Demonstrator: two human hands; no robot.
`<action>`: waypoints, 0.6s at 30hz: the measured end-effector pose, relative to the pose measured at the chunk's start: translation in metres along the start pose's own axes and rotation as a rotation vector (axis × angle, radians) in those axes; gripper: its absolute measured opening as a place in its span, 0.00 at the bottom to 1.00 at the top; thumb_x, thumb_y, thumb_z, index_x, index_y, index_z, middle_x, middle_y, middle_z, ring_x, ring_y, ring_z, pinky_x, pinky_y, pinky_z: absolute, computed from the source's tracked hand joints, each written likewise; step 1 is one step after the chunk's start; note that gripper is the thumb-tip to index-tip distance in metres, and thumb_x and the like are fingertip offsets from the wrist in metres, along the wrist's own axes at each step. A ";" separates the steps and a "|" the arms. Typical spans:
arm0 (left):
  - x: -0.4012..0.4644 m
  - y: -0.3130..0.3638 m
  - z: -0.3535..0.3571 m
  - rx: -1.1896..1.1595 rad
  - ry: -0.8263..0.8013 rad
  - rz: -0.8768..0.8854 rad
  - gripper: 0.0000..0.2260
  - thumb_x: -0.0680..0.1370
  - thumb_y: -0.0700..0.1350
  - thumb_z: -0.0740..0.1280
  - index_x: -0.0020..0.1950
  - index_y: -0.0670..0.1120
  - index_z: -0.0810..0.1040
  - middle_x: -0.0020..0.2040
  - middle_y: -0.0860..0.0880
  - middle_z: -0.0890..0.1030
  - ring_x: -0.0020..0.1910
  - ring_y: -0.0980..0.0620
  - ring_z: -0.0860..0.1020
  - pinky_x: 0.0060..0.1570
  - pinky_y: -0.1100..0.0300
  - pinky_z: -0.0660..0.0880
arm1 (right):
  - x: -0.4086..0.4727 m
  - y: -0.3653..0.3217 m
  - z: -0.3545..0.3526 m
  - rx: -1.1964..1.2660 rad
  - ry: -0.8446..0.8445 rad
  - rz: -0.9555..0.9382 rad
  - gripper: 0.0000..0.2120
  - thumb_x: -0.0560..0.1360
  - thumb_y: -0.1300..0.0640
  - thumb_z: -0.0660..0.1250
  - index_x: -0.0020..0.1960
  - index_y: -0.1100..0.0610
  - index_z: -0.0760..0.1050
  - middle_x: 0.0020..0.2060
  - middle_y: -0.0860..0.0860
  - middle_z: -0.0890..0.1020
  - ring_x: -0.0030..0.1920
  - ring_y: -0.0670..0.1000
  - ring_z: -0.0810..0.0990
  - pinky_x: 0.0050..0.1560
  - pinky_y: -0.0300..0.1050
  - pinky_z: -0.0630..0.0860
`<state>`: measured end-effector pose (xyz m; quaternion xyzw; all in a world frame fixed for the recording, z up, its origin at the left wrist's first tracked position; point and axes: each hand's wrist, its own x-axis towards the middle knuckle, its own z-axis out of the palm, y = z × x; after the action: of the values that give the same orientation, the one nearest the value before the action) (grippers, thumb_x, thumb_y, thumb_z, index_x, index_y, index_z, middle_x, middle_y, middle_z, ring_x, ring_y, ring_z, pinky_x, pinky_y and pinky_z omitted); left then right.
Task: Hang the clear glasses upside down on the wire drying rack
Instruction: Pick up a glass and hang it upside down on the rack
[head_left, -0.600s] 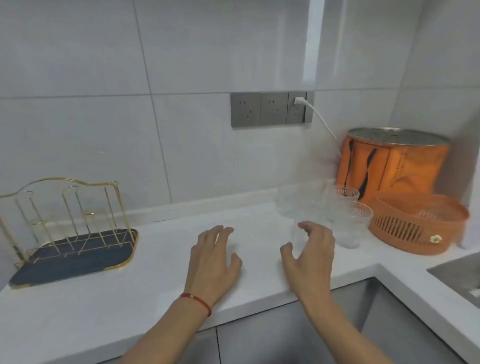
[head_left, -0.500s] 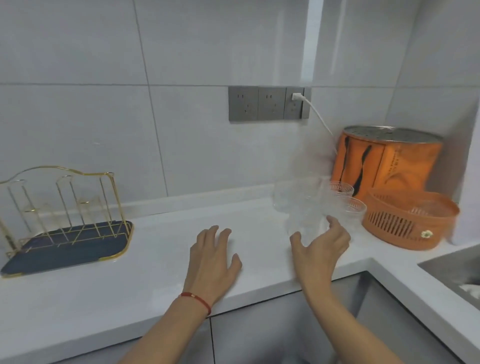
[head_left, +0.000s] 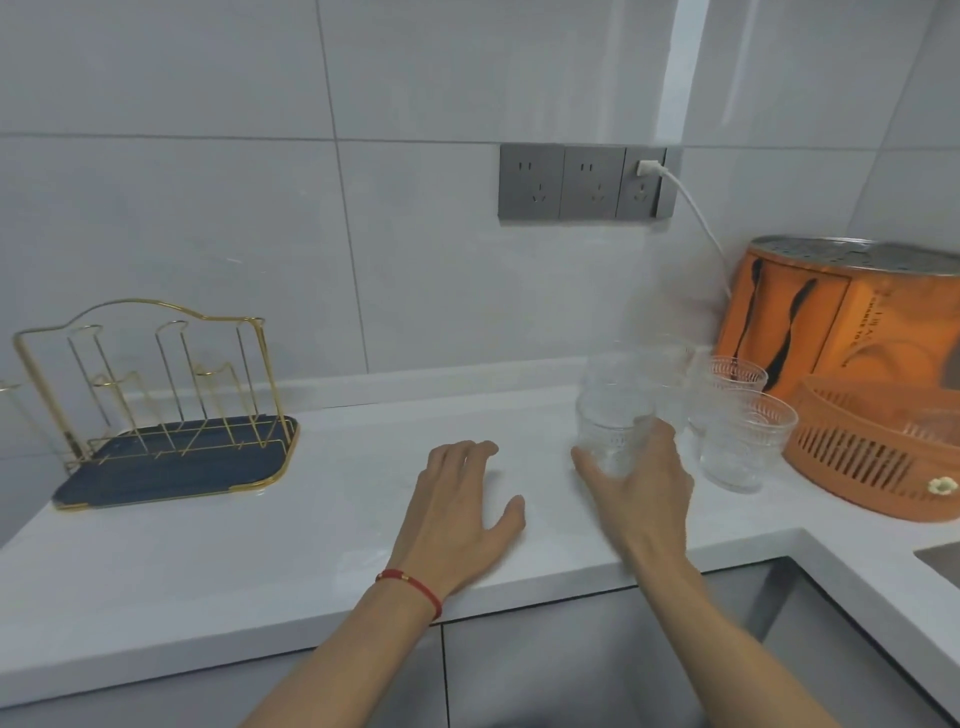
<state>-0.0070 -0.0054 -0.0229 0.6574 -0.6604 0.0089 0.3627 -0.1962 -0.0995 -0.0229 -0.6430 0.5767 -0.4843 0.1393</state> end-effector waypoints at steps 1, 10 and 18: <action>0.000 0.000 -0.002 -0.060 -0.014 -0.019 0.29 0.75 0.62 0.62 0.73 0.52 0.66 0.67 0.54 0.72 0.68 0.55 0.66 0.67 0.54 0.69 | -0.005 -0.007 0.002 0.065 -0.057 -0.065 0.37 0.68 0.41 0.78 0.71 0.52 0.67 0.62 0.51 0.78 0.61 0.54 0.77 0.59 0.50 0.75; -0.010 -0.021 -0.068 -0.605 0.346 -0.375 0.35 0.65 0.62 0.74 0.71 0.60 0.71 0.59 0.60 0.77 0.57 0.69 0.74 0.53 0.69 0.72 | -0.059 -0.096 0.053 0.434 -0.597 -0.386 0.39 0.64 0.39 0.80 0.71 0.30 0.66 0.65 0.36 0.68 0.64 0.31 0.73 0.58 0.24 0.71; -0.029 -0.082 -0.132 -0.724 0.309 -0.403 0.24 0.71 0.63 0.70 0.66 0.60 0.75 0.63 0.59 0.77 0.63 0.63 0.75 0.62 0.63 0.73 | -0.071 -0.164 0.083 0.876 -0.939 0.097 0.21 0.79 0.38 0.69 0.67 0.48 0.76 0.56 0.54 0.88 0.50 0.60 0.90 0.58 0.61 0.83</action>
<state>0.1225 0.0730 0.0222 0.5945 -0.4178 -0.1958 0.6586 -0.0222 -0.0204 0.0250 -0.6434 0.2314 -0.3350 0.6483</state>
